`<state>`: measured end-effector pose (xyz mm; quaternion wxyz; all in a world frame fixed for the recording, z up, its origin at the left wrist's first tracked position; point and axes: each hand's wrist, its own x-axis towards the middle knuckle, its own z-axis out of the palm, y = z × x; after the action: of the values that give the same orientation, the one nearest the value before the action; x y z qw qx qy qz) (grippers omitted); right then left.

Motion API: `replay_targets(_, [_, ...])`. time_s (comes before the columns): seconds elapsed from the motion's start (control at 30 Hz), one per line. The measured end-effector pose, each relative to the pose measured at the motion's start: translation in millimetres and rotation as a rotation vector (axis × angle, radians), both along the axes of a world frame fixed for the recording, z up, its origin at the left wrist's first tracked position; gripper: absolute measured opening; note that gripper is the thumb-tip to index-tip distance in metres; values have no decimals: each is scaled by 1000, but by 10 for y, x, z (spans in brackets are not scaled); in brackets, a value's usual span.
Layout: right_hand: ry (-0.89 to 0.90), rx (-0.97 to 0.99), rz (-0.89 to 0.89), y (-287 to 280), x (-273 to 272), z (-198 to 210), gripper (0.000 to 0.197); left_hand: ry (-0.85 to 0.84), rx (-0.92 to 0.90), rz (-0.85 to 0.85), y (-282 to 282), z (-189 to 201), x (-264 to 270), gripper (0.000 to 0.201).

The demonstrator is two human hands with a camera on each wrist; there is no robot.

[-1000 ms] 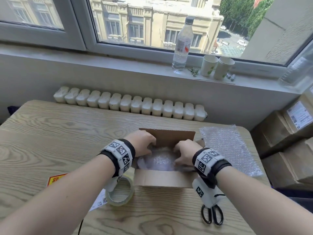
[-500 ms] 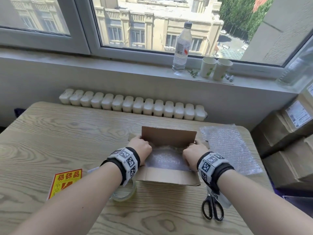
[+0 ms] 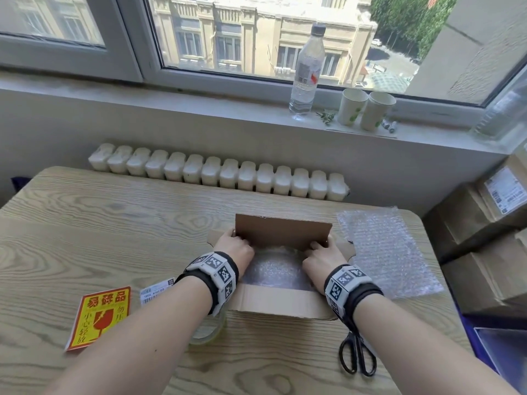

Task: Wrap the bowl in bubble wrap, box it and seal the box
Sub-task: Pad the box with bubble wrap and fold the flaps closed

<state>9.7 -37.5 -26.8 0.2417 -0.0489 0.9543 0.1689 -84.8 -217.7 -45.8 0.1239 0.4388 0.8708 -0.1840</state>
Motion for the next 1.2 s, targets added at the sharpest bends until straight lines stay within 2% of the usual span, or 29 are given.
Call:
replay_targets(0.13, [-4, -3, -3, -10, 0, -4, 24, 4, 52, -4, -8, 14, 6, 32])
replay_targets(0.23, [-35, -5, -9, -18, -6, 45, 23, -5, 12, -31, -12, 50, -1, 31])
replay_targets(0.37, [-96, -91, -67, 16, -64, 244, 22, -111, 0, -18, -22, 165, -63, 38])
replay_targets(0.47, [-29, -210, -144, 81, -136, 453, 26, -167, 137, 24, -22, 354, -109, 25])
replay_targets(0.57, [48, -208, -161, 31, -164, 593, 25, -139, 209, 42, 1, 510, -60, 26])
replay_targets(0.67, [10, -129, -166, -108, -121, 588, 22, -325, 269, 127, 113, 565, 159, 29])
replay_targets(0.73, [-68, -77, -206, -195, -89, 550, 19, -479, 203, 193, 195, 518, 324, 29])
replay_targets(0.8, [-123, -82, -259, -262, -86, 543, 20, -536, 108, 259, 238, 436, 408, 32])
replay_targets(0.97, [-266, -416, -475, -307, -61, 482, 26, -583, 18, 407, 243, 407, 408, 50])
replay_targets(1.07, [-288, -370, -440, -281, 6, 336, 33, -585, -8, 427, 234, 412, 430, 59])
replay_targets(1.2, [-278, -358, -487, -330, 26, 298, 55, -570, -23, 455, 226, 423, 471, 63])
